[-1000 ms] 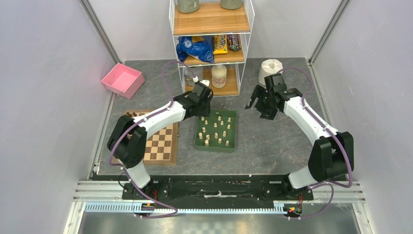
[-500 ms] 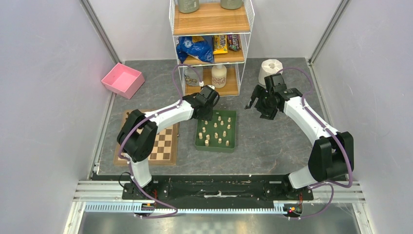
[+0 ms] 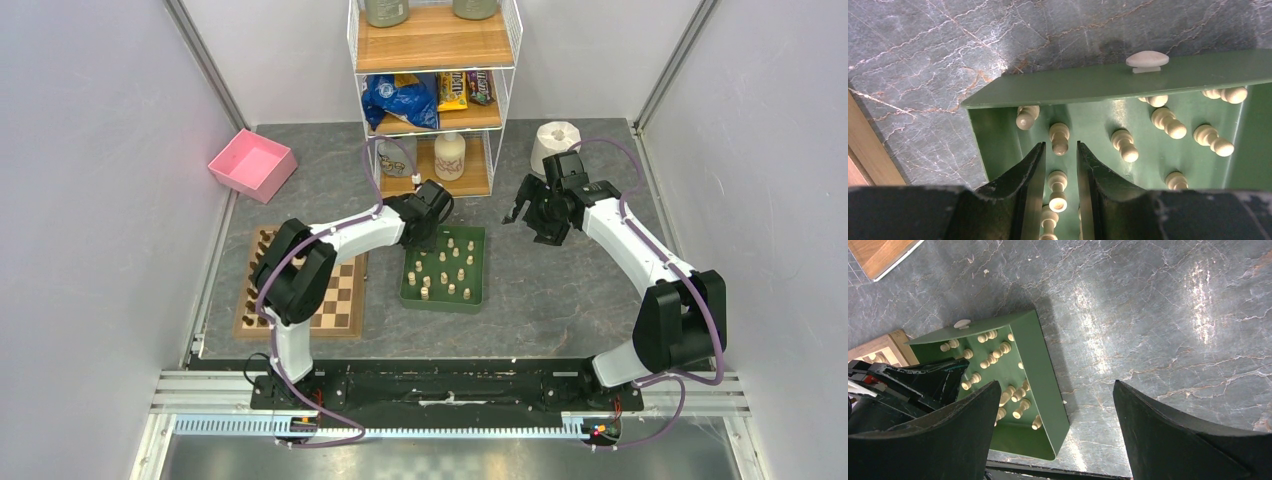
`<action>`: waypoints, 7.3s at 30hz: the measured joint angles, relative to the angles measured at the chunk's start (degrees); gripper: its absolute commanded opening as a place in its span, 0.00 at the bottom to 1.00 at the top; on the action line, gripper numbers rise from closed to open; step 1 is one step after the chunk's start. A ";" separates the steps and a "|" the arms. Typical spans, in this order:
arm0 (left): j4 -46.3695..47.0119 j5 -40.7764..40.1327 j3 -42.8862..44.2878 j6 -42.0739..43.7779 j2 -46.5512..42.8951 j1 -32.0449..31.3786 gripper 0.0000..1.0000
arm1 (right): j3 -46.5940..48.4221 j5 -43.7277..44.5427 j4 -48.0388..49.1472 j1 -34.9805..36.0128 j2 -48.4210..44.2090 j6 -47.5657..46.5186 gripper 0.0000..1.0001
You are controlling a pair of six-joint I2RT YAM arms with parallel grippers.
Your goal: Set up the chess pieces on the board
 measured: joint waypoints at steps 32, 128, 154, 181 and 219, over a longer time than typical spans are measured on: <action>-0.50 -0.96 1.84 0.00 2.34 0.00 0.33 | 0.00 0.00 0.00 0.00 0.00 -0.02 0.91; -2.91 -3.28 -22.75 0.44 -26.56 25.66 0.02 | -5.25 -36.50 20.59 9.99 -10.60 -20.92 0.89; 4.17 -3.50 -22.45 2.23 -20.98 27.02 0.02 | -4.90 -33.92 18.03 9.99 -10.29 -20.98 0.89; 4.15 -3.87 -21.75 3.08 -19.71 27.12 0.44 | -4.46 -33.77 17.99 9.99 -10.29 -20.96 0.89; 7.82 5.68 -8.17 6.36 -11.52 3.23 0.44 | -5.70 13.09 11.32 10.01 -19.67 -7.43 0.85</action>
